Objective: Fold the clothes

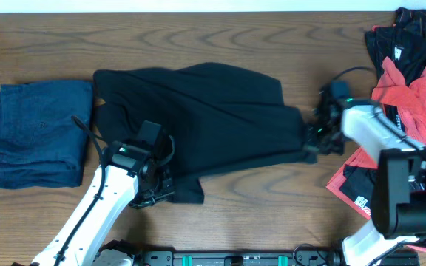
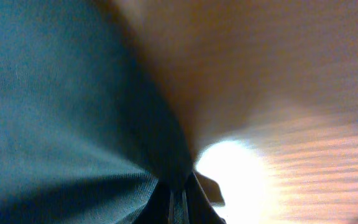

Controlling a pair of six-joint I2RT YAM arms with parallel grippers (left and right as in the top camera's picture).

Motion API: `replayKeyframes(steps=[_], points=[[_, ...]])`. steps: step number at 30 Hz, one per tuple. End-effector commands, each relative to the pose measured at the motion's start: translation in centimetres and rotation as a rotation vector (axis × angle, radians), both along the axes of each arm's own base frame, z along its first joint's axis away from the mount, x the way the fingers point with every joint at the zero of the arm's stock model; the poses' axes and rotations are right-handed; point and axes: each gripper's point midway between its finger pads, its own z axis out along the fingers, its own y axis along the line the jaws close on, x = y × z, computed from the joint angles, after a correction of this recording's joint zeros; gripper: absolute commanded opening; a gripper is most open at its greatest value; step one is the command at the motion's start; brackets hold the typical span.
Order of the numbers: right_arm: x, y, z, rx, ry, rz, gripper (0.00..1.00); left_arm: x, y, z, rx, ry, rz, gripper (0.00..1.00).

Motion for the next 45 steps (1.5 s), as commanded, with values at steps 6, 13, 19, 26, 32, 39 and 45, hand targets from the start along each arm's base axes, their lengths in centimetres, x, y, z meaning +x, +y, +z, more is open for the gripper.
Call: replayKeyframes(steps=[6,13,19,26,32,39,45], points=[[3.3,-5.5,2.9,-0.054,-0.082,-0.121,0.01,-0.9,1.3,-0.1,0.059,0.027,-0.016,0.06],[2.9,-7.0,2.6,-0.139,-0.068,-0.124,0.01,-4.3,-1.6,1.0,-0.138,0.183,-0.074,0.25],[2.8,-8.2,2.6,-0.195,-0.066,-0.155,0.01,-5.0,-1.6,1.2,-0.152,0.203,-0.126,0.78],[2.5,-8.6,2.6,-0.205,-0.058,-0.167,0.01,-3.1,-2.2,0.8,-0.164,0.13,-0.072,0.79],[2.5,-8.5,2.6,-0.198,-0.058,-0.164,0.01,-2.0,-3.3,-0.7,-0.163,0.091,0.063,0.79],[2.6,-8.0,2.6,-0.172,-0.06,-0.15,0.01,-3.1,-4.3,-4.0,-0.158,0.096,0.141,0.79],[2.4,-7.9,2.6,-0.171,-0.052,-0.15,0.01,-2.8,-5.9,-5.1,-0.242,0.086,0.129,0.71]])
